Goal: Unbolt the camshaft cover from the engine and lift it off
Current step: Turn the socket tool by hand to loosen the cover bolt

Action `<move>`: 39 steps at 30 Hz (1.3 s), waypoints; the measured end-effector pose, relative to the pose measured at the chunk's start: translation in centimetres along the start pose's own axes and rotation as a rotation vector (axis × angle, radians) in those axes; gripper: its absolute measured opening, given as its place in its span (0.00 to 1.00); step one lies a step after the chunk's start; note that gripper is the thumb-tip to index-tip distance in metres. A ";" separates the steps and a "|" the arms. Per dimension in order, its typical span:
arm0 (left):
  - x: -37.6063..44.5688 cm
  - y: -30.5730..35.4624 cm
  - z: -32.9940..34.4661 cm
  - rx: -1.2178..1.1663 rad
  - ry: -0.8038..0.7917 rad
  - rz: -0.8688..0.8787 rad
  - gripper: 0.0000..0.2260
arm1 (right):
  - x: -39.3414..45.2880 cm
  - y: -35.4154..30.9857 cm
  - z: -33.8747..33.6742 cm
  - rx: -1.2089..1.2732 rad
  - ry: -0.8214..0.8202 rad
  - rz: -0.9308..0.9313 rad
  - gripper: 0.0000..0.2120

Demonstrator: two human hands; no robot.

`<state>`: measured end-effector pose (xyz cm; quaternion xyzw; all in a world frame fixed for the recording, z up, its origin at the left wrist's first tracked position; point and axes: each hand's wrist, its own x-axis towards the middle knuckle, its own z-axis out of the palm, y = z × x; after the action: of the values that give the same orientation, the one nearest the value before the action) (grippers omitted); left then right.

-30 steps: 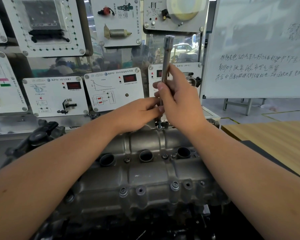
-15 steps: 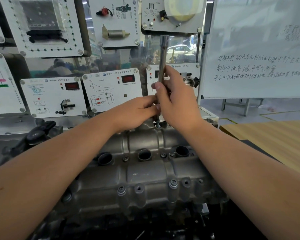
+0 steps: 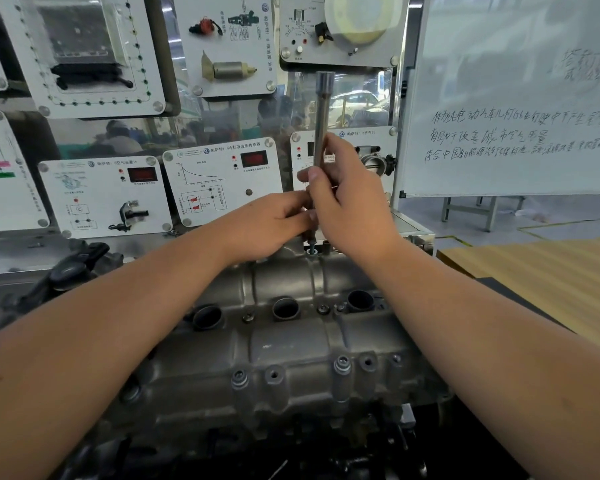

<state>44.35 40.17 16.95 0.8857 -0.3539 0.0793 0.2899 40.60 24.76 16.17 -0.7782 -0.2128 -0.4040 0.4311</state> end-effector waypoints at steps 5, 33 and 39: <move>0.0 0.4 0.0 0.026 0.016 0.012 0.12 | 0.1 0.1 0.0 -0.053 0.059 -0.080 0.08; 0.7 -0.5 0.0 0.020 0.018 0.059 0.03 | 0.3 0.0 -0.1 -0.057 0.028 -0.091 0.13; 0.6 -0.8 0.1 -0.001 0.002 0.040 0.12 | 0.0 -0.4 -0.1 0.000 -0.011 -0.025 0.22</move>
<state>45.33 40.22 16.68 0.8782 -0.3714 0.0859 0.2890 40.24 24.93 16.39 -0.7777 -0.2248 -0.4049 0.4251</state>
